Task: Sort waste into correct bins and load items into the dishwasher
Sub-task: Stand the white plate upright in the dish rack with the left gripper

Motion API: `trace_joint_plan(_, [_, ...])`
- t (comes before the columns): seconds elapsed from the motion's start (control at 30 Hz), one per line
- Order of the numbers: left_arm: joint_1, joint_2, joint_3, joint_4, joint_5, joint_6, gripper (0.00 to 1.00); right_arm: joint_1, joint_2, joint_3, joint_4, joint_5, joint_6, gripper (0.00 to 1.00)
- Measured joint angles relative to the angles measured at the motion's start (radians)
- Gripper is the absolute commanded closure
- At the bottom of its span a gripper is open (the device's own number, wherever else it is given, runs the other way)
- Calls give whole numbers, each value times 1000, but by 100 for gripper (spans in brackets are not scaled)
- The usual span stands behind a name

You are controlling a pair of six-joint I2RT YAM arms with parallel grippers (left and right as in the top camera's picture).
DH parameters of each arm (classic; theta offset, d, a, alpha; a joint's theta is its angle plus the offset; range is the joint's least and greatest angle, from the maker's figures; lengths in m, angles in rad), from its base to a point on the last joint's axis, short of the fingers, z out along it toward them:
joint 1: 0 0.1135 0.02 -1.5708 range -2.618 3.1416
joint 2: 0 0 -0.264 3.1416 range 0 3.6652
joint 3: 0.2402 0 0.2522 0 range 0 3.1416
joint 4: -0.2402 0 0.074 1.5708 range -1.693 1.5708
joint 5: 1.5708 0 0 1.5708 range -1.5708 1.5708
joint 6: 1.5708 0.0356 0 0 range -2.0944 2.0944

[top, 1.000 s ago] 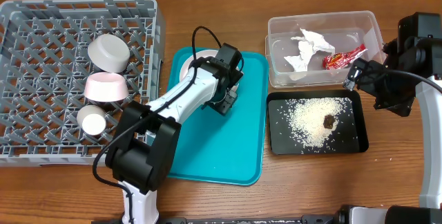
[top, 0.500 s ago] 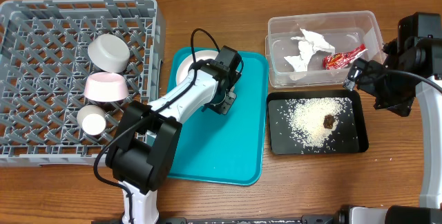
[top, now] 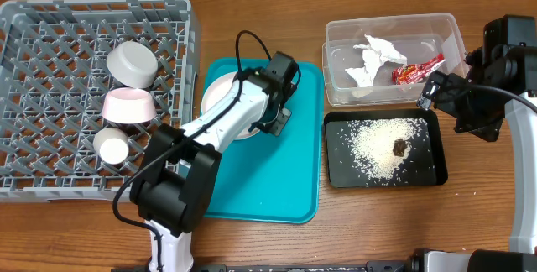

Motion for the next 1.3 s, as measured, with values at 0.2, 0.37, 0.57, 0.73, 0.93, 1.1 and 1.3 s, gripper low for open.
trace_joint_plan(0.2, [5, -8, 225, -126, 4, -48, 96, 0, 0, 0, -2, 0, 0, 0])
trace_joint_plan(0.37, [37, -103, 322, -159, 9, -90, 96, 0, 0, 0, -1, 0, 0, 0])
trace_joint_plan(0.57, [196, -262, 348, -187, 97, -140, 96, 0, 0, 0, -1, 0, 0, 0])
trace_joint_plan(0.73, [397, -269, 350, -224, 402, -136, 96, 0, 0, 0, -2, 0, -1, 0])
trace_joint_plan(0.93, [558, -260, 350, -271, 672, -92, 96, 0, 0, 0, -2, 0, 0, 0])
trace_joint_plan(1.1, [576, -259, 339, -279, 719, -53, 96, 0, 0, 0, -1, 0, 0, 0])
trace_joint_plan(1.3, [586, -222, 327, -312, 740, -7, 96, 0, 0, 0, -2, 0, -1, 0])
